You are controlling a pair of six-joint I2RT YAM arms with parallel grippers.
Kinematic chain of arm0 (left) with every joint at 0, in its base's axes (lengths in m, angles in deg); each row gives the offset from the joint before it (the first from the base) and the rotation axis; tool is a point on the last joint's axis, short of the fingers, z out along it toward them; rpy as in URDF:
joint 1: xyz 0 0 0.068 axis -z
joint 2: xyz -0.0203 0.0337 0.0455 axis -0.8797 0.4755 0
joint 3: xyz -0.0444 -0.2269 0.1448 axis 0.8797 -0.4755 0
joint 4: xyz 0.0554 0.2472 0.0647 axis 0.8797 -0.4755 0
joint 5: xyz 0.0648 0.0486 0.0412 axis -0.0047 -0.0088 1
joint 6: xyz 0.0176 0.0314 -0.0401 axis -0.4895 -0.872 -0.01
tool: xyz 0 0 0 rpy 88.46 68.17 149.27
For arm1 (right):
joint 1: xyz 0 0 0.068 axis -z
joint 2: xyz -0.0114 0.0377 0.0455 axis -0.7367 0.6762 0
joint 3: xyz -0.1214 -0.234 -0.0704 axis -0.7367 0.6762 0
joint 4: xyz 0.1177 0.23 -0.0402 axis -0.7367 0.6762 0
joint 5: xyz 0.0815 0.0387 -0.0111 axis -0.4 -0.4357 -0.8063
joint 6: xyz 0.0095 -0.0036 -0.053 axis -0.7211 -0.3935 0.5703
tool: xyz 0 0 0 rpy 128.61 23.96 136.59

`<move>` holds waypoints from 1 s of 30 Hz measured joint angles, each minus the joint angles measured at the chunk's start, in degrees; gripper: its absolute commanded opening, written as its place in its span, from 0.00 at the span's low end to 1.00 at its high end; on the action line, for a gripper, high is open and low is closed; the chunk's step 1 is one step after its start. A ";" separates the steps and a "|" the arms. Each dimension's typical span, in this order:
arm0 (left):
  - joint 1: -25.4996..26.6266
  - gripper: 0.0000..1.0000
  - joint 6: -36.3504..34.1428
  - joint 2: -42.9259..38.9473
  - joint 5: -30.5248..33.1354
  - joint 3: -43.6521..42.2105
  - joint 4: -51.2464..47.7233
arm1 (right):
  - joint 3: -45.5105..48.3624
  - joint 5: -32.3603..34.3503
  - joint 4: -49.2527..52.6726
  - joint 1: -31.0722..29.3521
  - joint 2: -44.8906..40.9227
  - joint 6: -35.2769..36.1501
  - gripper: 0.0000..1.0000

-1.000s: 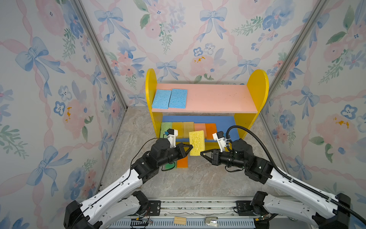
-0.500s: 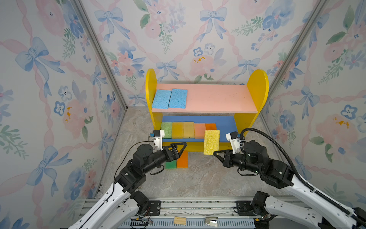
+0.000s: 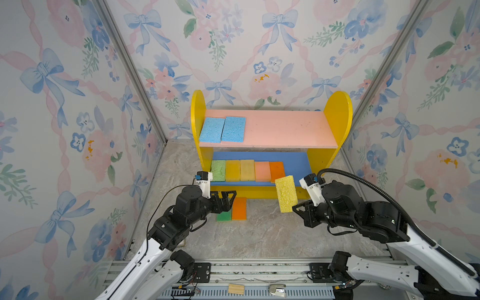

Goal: Place and organize the cleaning sponges onto the shelf
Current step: 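Raise the yellow sponge to the pink top shelf with the right gripper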

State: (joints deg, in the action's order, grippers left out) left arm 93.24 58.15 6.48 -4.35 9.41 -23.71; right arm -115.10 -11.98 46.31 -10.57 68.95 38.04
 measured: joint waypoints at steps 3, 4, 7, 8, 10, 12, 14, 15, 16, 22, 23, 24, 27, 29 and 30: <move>-0.46 0.98 -3.26 1.22 0.15 0.00 -0.33 | -7.76 -1.42 1.92 -1.05 2.60 1.57 0.08; -0.55 0.98 -4.31 1.44 0.15 -0.04 -0.44 | -10.01 -1.86 2.40 -1.09 3.30 2.12 0.09; -0.68 0.98 -6.27 1.03 0.33 -0.66 -0.55 | -17.31 -3.32 3.65 -1.07 5.55 3.61 0.12; -0.83 0.98 -6.56 0.66 0.35 -1.14 -0.57 | -19.74 -3.89 3.91 -1.07 6.38 4.04 0.13; -1.05 0.98 -6.91 0.02 0.35 -2.10 -0.57 | -24.22 -5.01 4.07 -0.85 7.93 4.76 0.14; -1.09 0.96 -7.23 -0.42 0.35 -2.91 -0.57 | -28.44 -6.43 4.24 -0.02 9.57 5.29 0.14; -1.09 0.94 -7.39 -0.94 0.37 -3.65 -0.52 | -33.24 -8.63 4.44 1.81 11.72 5.42 0.14; -1.09 0.93 -7.43 -1.42 0.44 -4.31 0.09 | -35.12 -9.60 4.44 2.97 12.68 5.38 0.15; -1.09 0.92 -7.43 -2.08 0.59 -5.14 0.37 | -37.03 -10.95 4.13 4.66 13.73 5.25 0.15; -1.09 0.92 -7.41 -6.51 1.66 -9.94 0.83 | -38.60 -20.39 -3.43 15.93 17.16 -1.92 0.14; -1.09 0.92 -7.41 -7.23 1.90 -10.16 0.94 | -38.01 -21.88 -5.68 17.64 17.70 -3.98 0.14; -1.09 0.93 -7.41 -7.85 2.12 -10.27 1.03 | -37.57 -23.08 -7.52 18.82 18.25 -5.70 0.13; -1.09 0.98 -7.30 -9.22 2.62 -10.32 1.86 | -37.27 -25.77 -12.35 21.51 20.94 -10.29 0.13; -1.09 0.98 -7.37 -9.46 2.86 -10.32 2.08 | -37.73 -26.86 -14.40 22.58 23.45 -12.55 0.13; -1.09 0.98 -7.39 -9.44 2.91 -10.32 2.10 | -38.12 -27.21 -15.04 22.97 24.76 -13.27 0.13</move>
State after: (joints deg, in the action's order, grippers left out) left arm 92.15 50.76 -2.96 -1.44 -0.90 -21.61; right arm -153.22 -39.19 31.27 12.40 93.72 24.77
